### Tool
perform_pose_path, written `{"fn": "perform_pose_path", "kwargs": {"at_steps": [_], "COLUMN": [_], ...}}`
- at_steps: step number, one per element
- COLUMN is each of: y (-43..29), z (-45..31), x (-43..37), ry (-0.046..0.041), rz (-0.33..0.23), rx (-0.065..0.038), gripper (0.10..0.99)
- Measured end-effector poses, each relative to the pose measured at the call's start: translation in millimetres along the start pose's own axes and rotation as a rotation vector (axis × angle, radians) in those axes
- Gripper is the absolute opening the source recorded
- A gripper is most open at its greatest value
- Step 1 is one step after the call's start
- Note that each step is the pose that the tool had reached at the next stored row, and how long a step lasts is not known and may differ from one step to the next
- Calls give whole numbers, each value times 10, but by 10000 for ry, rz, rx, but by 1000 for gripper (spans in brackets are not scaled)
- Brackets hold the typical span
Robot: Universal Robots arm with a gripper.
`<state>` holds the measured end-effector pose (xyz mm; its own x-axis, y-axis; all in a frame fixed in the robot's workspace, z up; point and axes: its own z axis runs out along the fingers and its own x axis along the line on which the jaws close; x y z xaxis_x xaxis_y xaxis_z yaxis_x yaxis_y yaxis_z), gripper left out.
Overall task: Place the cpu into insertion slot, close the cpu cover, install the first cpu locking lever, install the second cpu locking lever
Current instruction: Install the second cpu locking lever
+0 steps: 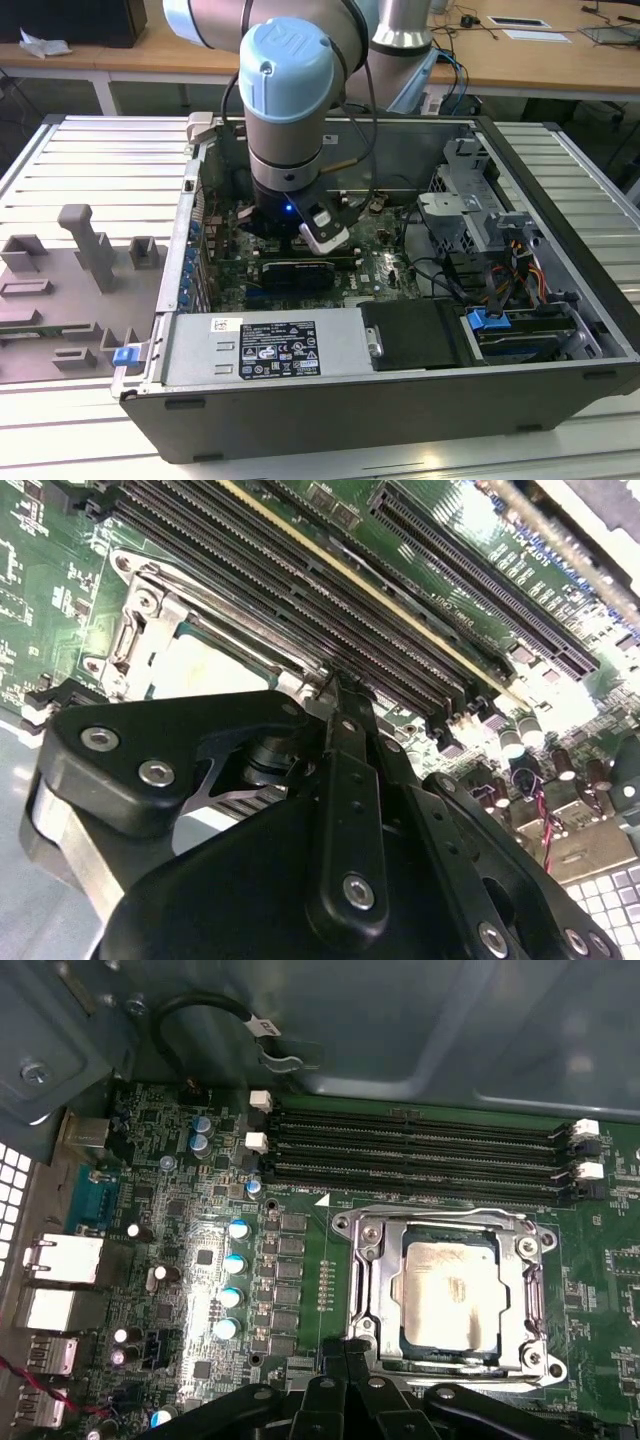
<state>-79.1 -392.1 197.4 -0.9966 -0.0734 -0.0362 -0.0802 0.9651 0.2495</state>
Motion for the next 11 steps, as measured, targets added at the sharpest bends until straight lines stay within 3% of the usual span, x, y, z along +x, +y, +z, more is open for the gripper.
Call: {"fn": "perform_pose_path", "kwargs": {"at_steps": [4,11], "y": [-5,24], "z": [1,-113], "x": [4,0], "ry": [-1,-3], "rz": [1,1], "rx": [-15,-37], "gripper": [106,106]}}
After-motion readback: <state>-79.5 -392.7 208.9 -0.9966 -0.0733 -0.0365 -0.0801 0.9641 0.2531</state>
